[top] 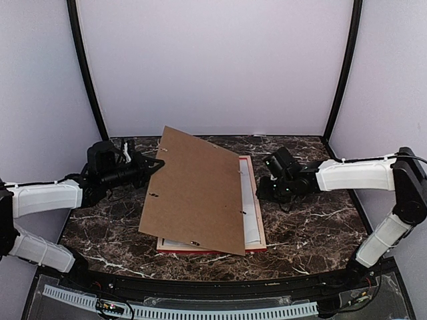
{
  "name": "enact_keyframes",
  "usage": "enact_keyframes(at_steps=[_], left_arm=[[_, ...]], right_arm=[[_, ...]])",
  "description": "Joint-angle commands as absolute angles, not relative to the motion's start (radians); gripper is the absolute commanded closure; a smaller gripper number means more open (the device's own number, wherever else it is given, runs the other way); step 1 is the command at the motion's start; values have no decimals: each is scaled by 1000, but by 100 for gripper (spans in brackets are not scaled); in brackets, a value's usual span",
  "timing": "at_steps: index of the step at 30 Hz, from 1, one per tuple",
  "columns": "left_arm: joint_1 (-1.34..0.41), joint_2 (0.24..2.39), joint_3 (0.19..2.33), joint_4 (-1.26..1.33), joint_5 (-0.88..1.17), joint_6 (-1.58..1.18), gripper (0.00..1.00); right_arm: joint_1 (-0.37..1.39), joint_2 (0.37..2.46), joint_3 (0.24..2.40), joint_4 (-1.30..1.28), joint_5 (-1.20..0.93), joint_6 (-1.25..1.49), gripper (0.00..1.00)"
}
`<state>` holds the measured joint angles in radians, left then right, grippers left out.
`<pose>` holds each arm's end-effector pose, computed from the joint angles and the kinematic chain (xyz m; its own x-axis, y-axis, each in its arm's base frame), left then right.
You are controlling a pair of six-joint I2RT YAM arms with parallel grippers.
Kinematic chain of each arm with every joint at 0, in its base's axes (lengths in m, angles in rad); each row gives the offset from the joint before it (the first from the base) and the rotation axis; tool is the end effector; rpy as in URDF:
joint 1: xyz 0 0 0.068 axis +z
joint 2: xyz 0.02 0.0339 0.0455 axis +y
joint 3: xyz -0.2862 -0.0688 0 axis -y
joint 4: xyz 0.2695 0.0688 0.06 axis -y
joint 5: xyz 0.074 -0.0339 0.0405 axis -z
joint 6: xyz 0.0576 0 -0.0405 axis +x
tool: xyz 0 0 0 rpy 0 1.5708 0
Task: Put the photo into the frame
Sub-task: Place the backboard on the frame body.
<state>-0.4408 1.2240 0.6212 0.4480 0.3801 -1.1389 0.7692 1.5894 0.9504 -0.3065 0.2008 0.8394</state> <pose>0.2665 -0.1493 0.2596 -0.7193 -0.5932 -0.3616 0.1780 0.3458 -0.9213 0.2622 0.2378 0.1813 -0.8339 0.2077 -0.5113 0.0343 0.9442 0.3276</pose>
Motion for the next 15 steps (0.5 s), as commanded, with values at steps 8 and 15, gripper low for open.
enact_keyframes(at_steps=[8, 15], left_arm=[[-486, 1386, 665, 778, 338, -1252, 100], [-489, 1485, 681, 874, 350, -1297, 100]], right_arm=[[630, 1438, 925, -382, 212, 726, 52], [606, 1434, 888, -365, 193, 717, 52]])
